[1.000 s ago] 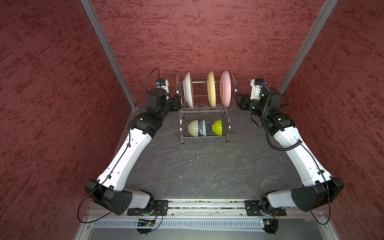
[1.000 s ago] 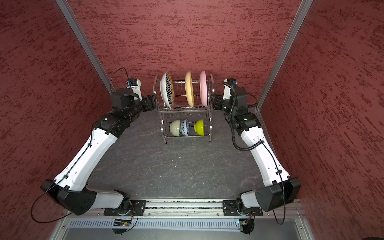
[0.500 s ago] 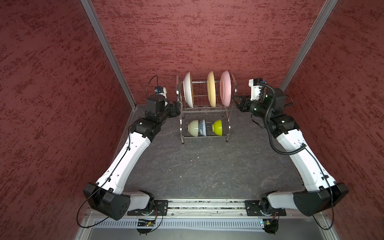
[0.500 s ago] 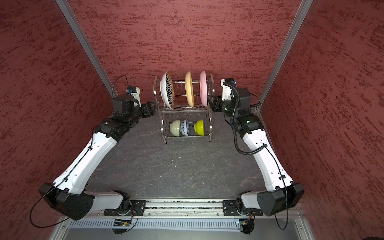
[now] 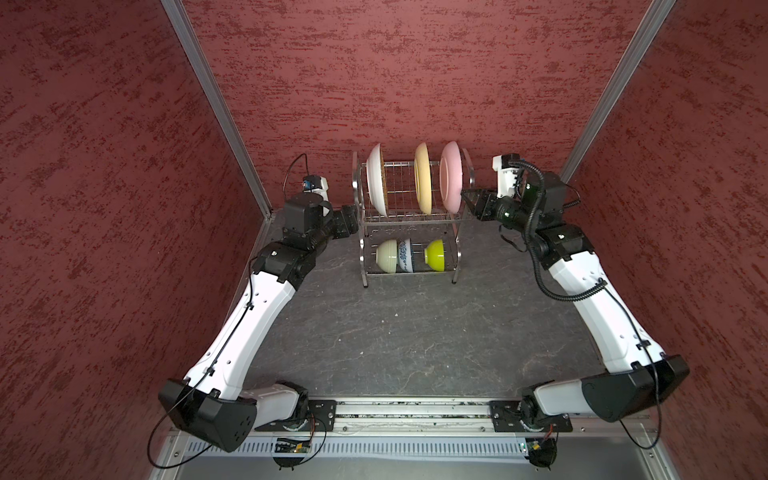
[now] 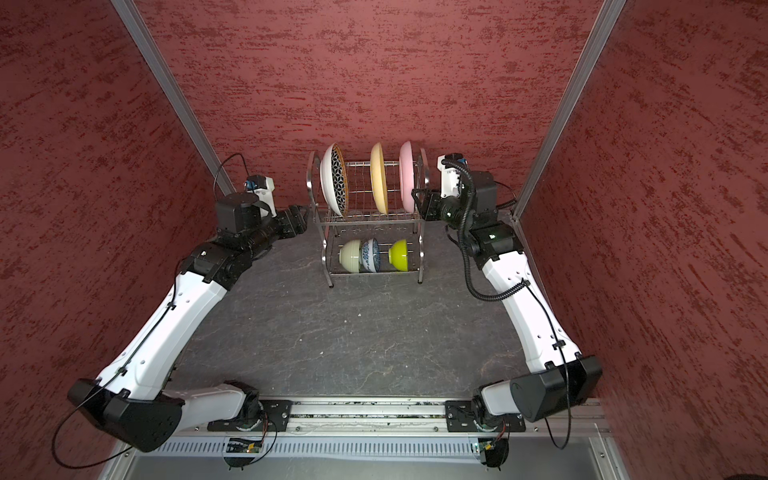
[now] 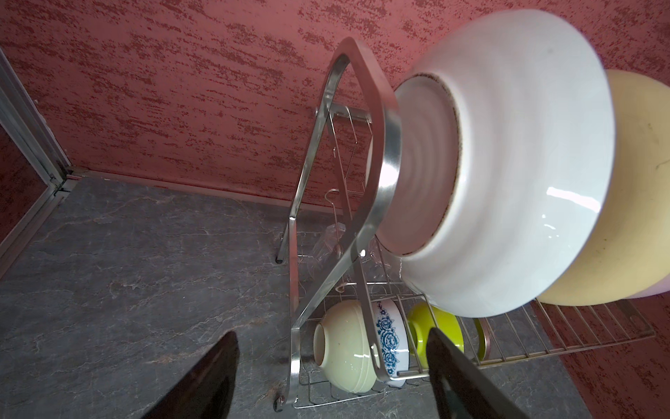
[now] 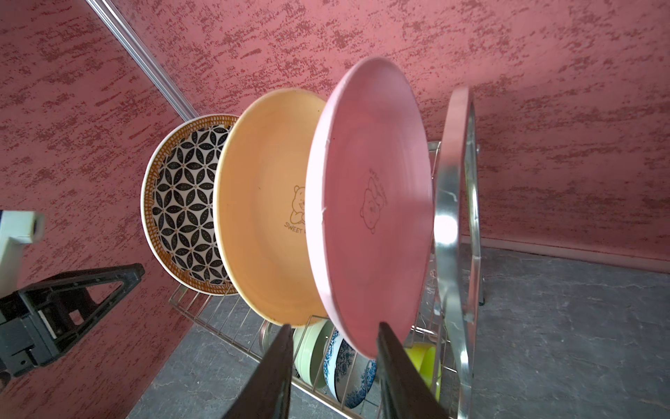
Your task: Unload the mixed dishes from the dish rack
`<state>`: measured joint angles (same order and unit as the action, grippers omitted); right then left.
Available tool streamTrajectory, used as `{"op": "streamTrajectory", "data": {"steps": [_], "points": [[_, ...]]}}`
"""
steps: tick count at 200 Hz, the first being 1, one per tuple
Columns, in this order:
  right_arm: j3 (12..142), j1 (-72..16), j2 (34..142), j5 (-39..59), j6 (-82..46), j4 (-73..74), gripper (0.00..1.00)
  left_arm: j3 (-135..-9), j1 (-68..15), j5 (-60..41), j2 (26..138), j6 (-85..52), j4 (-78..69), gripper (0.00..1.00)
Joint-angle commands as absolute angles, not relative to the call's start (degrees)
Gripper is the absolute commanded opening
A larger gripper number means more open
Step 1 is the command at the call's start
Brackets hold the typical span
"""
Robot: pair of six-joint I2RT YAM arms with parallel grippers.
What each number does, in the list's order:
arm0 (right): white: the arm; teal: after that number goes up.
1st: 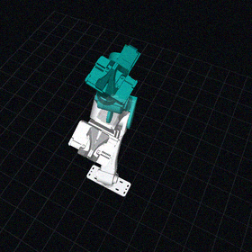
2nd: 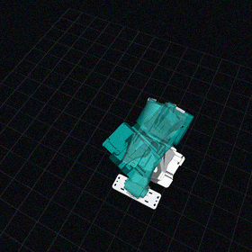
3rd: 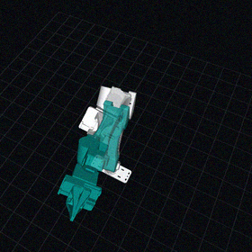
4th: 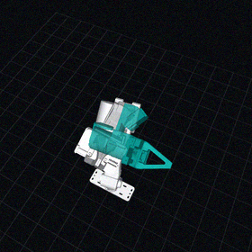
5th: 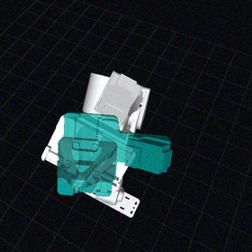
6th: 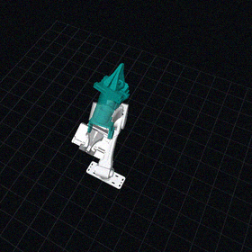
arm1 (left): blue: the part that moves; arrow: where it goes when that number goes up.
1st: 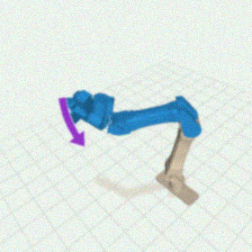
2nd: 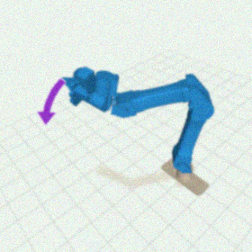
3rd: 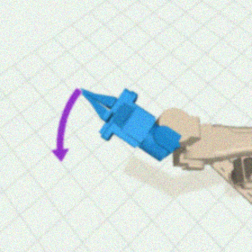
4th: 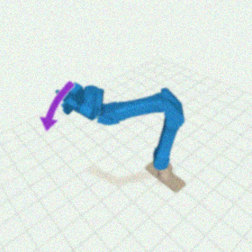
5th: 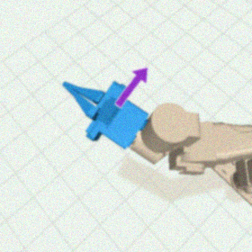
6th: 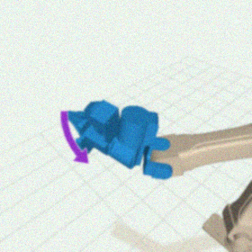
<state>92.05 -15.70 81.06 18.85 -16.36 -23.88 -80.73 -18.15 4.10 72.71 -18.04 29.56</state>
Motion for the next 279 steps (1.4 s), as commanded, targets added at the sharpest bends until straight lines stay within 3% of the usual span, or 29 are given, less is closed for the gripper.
{"op": "streamTrajectory", "data": {"steps": [1,35,118,175,193,210,279], "points": [[94.4,-16.1,82.2,19.0,-15.3,-24.5,0.39,-80.4,-17.4,1.6,73.7,-19.5,28.1,0.81],[94.4,-16.2,83.0,18.9,-16.1,-22.1,0.4,-81.9,-16.8,-0.9,76.7,-19.8,28.0,0.84],[98.9,-16.1,87.7,19.5,-15.5,-21.6,0.37,-86.8,-15.7,-4.0,83.2,-19.6,28.2,0.79],[99.8,-16.0,89.8,20.7,-14.8,-19.2,0.27,-87.1,-15.2,-3.8,84.3,-19.4,27.8,0.79],[100.7,-16.1,90.8,21.2,-15.0,-19.0,0.25,-87.4,-15.0,-3.8,84.8,-19.2,27.8,0.75],[101.2,-16.1,91.5,21.4,-15.2,-18.9,0.23,-87.9,-14.9,-3.9,85.4,-19.2,27.9,0.59],[101.3,-16.1,92.0,22.9,-16.6,-17.7,0.16,-89.6,-14.9,-3.9,87.0,-19.1,28.3,0.41]]}}
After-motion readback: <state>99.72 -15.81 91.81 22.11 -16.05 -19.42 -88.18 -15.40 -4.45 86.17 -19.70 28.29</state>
